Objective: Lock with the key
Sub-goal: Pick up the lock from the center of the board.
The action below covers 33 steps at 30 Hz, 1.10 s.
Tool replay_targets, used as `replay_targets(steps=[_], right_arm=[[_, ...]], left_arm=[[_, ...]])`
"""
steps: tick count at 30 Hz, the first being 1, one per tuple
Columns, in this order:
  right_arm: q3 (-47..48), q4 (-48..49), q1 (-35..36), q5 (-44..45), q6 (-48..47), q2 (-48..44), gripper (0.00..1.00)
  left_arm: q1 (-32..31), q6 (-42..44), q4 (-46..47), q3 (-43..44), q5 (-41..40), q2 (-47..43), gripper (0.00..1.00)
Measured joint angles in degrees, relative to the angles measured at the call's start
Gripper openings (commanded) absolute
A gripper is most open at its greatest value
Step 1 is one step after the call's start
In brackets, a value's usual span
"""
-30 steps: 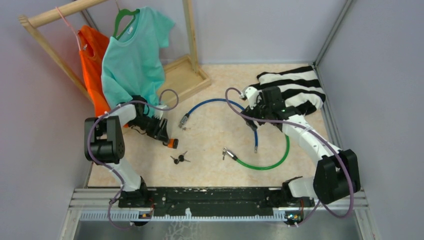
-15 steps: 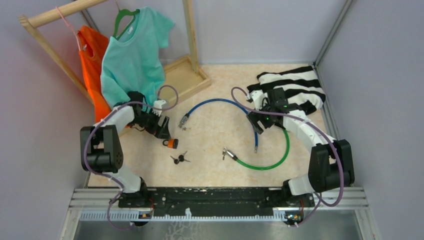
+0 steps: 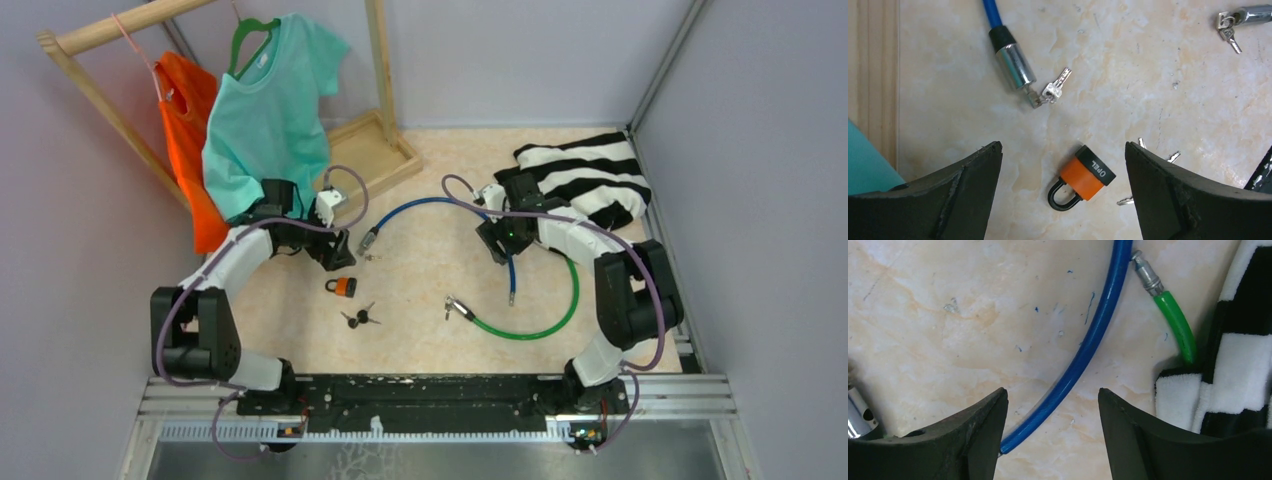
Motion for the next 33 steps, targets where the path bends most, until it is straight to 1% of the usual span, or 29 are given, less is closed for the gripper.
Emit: replay_targets(steps=[5, 8, 12, 15, 19, 22, 29, 33], right_arm=[[0.6, 0.5, 0.0, 3.0, 2.6, 1.9, 0.60], [0.6, 0.9, 0.0, 3.7, 3.3, 3.5, 0.57], [0.5, 0.8, 0.0, 4.1, 4.0, 5.4, 0.51], [0.5, 1.0, 0.0, 4.4, 4.2, 5.9, 0.46], [0.5, 1.2, 0.0, 4.7, 4.4, 6.4, 0.37], [0.5, 1.4, -0.3, 4.5, 4.7, 6.8, 0.28], [0.5, 1.7, -1.5, 3.9, 5.6, 6.8, 0.00], [0.6, 1.7, -2.6, 2.7, 5.9, 6.8, 0.00]], left_arm=[[-5.1, 0.1, 6.3, -3.5, -1.2, -3.9, 0.95], [-8.5, 0.2, 9.8, -5.0, -2.7, -4.6, 0.95], [-11.7, -0.1, 13.7, -5.2, -5.2, -3.2, 0.91], [-12.8, -1.5, 16.0, -4.1, -7.5, 0.5, 0.89], [-13.2, -3.9, 18.3, -1.7, -10.1, 6.2, 0.88], [-13.4, -5.2, 19.4, -1.2, -10.8, 7.9, 0.89], [-15.0, -5.2, 20.0, -1.5, -9.8, 7.4, 0.91], [-16.3, -2.6, 19.5, -3.9, -7.5, 4.3, 0.92]])
